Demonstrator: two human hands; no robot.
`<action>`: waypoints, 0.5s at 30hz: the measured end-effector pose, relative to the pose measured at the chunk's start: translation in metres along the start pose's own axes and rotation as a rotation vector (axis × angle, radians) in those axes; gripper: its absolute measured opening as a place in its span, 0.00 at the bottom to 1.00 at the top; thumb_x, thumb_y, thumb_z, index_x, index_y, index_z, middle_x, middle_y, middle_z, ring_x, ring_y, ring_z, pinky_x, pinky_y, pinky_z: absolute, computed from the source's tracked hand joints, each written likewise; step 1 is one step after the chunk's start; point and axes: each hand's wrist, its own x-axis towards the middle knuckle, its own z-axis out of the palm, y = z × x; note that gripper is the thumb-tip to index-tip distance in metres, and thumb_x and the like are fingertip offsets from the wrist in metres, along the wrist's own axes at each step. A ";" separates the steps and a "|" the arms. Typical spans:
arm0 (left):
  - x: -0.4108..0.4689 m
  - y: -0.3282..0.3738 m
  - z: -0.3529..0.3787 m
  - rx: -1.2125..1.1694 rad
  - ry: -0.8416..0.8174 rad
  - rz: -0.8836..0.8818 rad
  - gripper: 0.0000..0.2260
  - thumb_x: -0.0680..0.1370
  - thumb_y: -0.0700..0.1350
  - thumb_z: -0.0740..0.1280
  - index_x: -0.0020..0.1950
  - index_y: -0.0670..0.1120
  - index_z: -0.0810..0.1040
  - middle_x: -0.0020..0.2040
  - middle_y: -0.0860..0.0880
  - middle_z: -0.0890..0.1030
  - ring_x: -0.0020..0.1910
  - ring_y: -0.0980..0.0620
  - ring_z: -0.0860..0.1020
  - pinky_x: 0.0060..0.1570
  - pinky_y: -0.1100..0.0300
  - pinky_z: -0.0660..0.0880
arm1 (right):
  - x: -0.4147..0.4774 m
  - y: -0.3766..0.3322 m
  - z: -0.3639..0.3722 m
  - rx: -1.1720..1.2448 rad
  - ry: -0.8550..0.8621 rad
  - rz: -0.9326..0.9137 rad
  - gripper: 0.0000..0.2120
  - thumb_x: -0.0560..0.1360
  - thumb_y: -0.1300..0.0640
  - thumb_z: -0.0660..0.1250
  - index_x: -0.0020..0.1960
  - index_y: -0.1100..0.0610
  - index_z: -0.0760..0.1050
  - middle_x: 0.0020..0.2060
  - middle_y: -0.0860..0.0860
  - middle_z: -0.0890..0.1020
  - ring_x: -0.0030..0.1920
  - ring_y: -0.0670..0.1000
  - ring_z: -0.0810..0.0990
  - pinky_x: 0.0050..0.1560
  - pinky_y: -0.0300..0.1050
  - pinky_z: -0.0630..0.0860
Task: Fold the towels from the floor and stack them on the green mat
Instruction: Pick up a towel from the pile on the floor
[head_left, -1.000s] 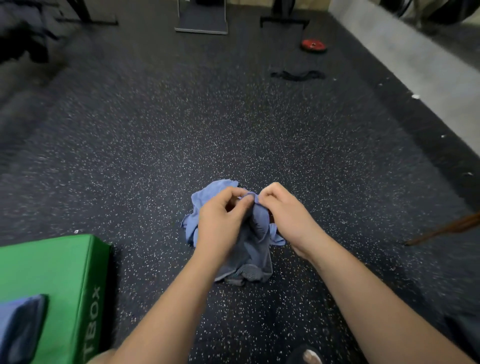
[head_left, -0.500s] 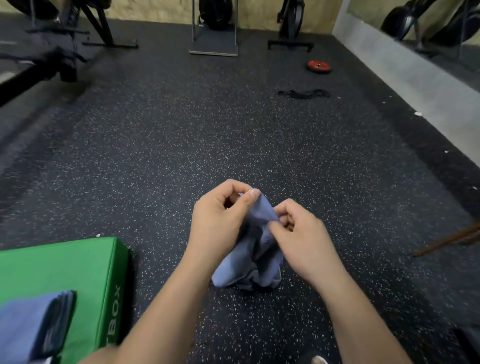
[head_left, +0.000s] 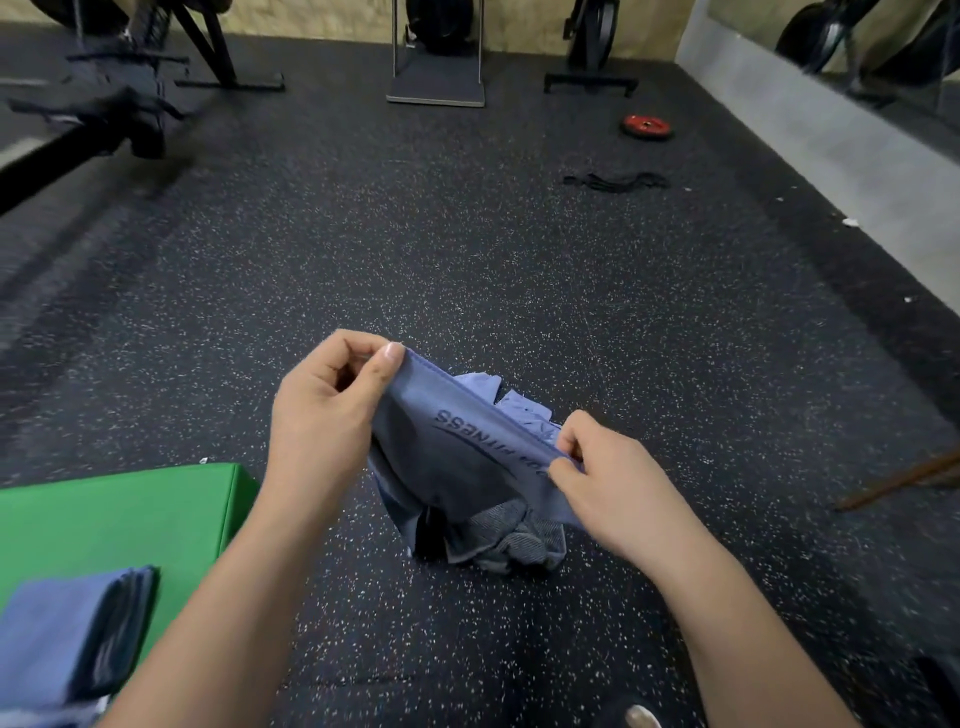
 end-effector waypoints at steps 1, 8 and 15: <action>0.001 0.001 -0.004 -0.009 0.009 0.003 0.05 0.83 0.49 0.73 0.49 0.51 0.85 0.41 0.54 0.82 0.42 0.55 0.74 0.45 0.53 0.70 | -0.002 -0.001 0.001 0.014 -0.025 0.002 0.06 0.83 0.53 0.62 0.48 0.49 0.68 0.40 0.48 0.80 0.39 0.51 0.77 0.38 0.51 0.72; 0.010 -0.003 -0.020 -0.063 0.099 0.022 0.06 0.84 0.51 0.72 0.50 0.51 0.84 0.42 0.54 0.80 0.43 0.53 0.72 0.47 0.51 0.68 | -0.001 0.002 0.002 0.073 0.014 -0.015 0.05 0.83 0.55 0.64 0.49 0.46 0.73 0.40 0.45 0.81 0.39 0.48 0.78 0.39 0.47 0.73; 0.012 -0.005 -0.028 -0.054 0.180 0.061 0.06 0.84 0.51 0.72 0.52 0.50 0.84 0.41 0.55 0.79 0.42 0.55 0.71 0.45 0.55 0.69 | 0.000 0.004 -0.008 0.221 0.077 0.023 0.17 0.86 0.45 0.64 0.42 0.53 0.74 0.34 0.49 0.81 0.34 0.46 0.79 0.40 0.49 0.75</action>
